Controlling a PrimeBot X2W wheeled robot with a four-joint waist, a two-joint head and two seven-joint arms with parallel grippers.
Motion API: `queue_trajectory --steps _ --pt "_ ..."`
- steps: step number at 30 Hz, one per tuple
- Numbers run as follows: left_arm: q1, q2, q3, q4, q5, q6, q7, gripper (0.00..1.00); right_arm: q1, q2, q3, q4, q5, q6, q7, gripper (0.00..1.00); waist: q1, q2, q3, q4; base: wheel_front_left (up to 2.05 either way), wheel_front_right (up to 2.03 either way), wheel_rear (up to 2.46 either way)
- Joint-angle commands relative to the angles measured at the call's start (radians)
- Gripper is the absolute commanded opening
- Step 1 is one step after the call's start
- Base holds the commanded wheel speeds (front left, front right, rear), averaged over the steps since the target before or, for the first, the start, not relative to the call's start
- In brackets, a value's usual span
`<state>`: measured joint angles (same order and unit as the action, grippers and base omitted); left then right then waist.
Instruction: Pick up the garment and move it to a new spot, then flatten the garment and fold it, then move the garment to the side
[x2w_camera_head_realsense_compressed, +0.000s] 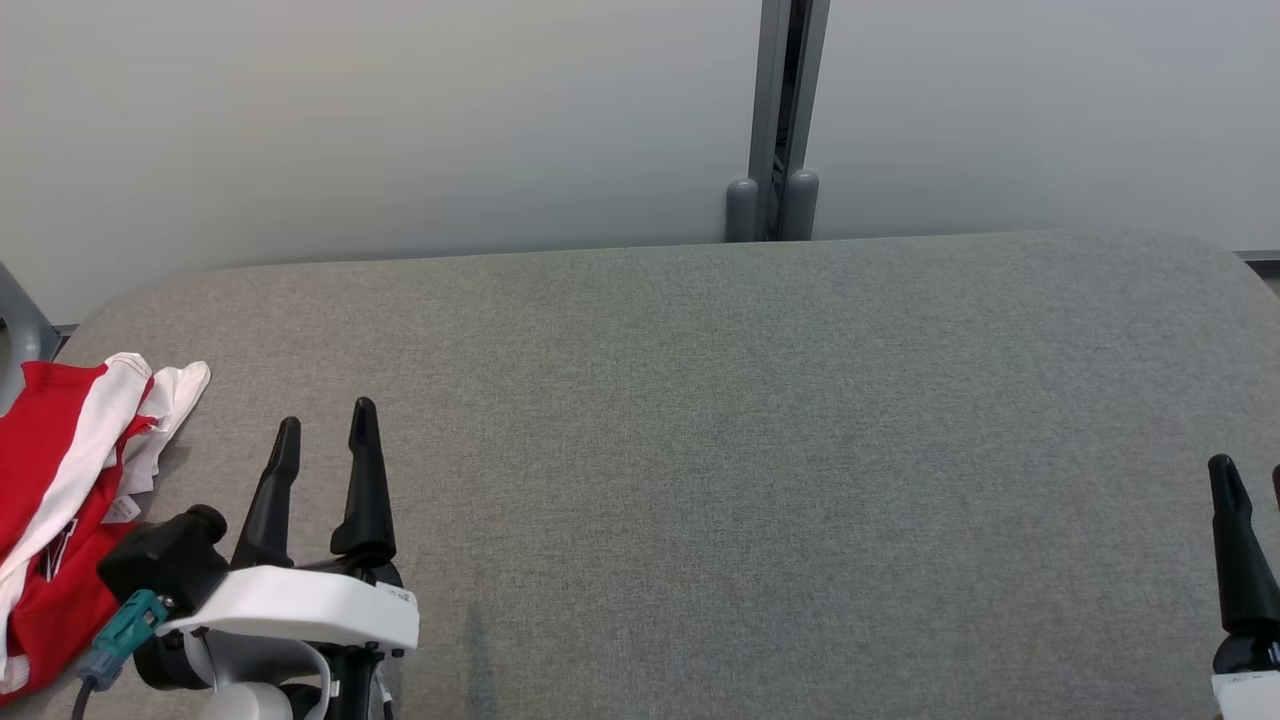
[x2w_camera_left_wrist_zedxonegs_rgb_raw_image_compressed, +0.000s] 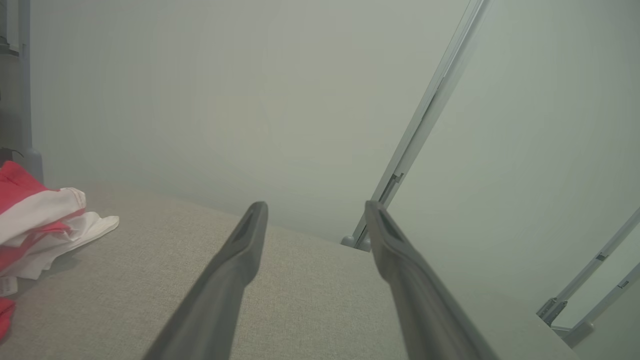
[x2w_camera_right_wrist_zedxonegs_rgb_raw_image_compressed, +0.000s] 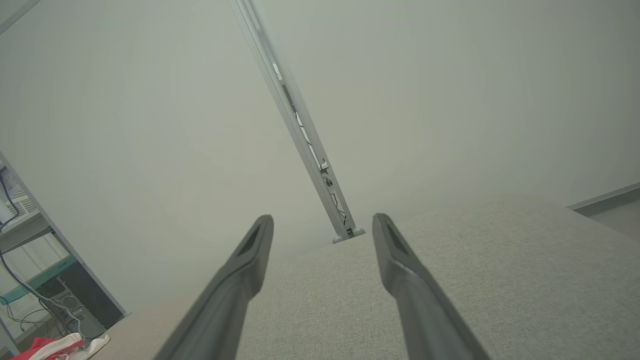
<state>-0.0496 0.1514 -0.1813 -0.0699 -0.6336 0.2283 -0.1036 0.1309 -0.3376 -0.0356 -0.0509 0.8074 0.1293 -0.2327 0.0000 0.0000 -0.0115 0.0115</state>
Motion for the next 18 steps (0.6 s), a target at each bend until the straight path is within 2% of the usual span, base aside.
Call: queue_trajectory --steps 1,18 --pt "-0.019 0.011 -0.010 0.015 0.039 -0.019 -0.007 1.00 -0.026 0.003 -0.007 0.017 -0.054 0.001 0.010 1.00 0.0000 0.0000 -0.001 0.000 0.00 0.00 0.00" --pt "-0.019 0.021 -0.051 0.142 0.173 -0.083 -0.009 1.00 -0.090 0.087 -0.001 0.134 -0.245 0.001 0.062 1.00 0.0000 0.0000 -0.006 0.005 0.00 0.00 0.00"
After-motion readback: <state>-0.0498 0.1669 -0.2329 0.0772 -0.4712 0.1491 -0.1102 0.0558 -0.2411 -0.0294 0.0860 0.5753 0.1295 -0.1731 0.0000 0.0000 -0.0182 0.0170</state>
